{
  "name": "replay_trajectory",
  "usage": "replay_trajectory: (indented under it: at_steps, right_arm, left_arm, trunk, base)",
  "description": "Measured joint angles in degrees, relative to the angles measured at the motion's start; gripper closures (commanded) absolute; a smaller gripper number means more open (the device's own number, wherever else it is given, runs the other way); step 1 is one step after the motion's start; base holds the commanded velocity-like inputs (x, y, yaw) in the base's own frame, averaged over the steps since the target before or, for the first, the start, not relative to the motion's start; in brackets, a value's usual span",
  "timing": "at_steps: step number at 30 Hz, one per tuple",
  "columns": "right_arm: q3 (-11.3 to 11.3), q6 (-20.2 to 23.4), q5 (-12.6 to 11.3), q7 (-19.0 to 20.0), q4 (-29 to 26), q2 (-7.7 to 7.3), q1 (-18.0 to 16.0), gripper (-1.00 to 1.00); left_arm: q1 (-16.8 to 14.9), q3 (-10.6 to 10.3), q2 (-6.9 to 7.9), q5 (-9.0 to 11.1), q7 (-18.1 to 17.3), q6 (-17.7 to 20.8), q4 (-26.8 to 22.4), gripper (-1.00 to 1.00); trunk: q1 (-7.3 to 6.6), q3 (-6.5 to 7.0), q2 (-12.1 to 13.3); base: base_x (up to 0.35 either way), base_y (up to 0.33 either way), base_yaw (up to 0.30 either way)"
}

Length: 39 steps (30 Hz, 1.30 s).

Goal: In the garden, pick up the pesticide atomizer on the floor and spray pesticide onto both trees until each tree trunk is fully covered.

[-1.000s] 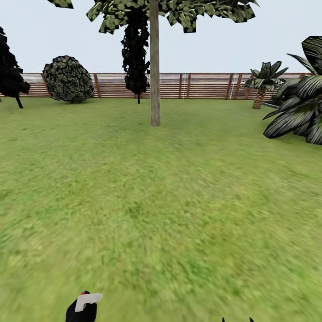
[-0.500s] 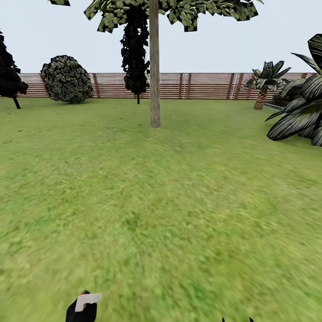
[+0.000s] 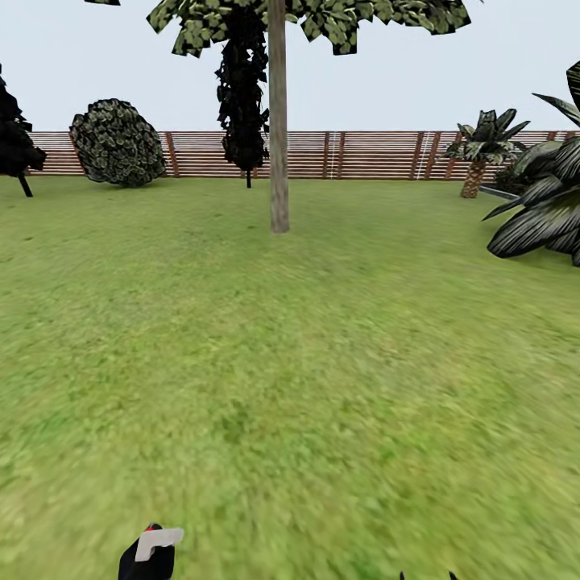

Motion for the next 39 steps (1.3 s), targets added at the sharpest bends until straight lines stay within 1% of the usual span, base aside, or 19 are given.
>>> replay_trajectory:
  at_steps: [39]
  right_arm:
    - [0.01,0.00,0.00,0.00,0.00,-0.02,0.01,-1.00]
  left_arm:
    - [0.00,0.00,0.00,0.00,0.00,-0.06,0.00,1.00]
  trunk:
    - [0.00,0.00,0.00]
  base:
    - [0.344,0.000,0.000]
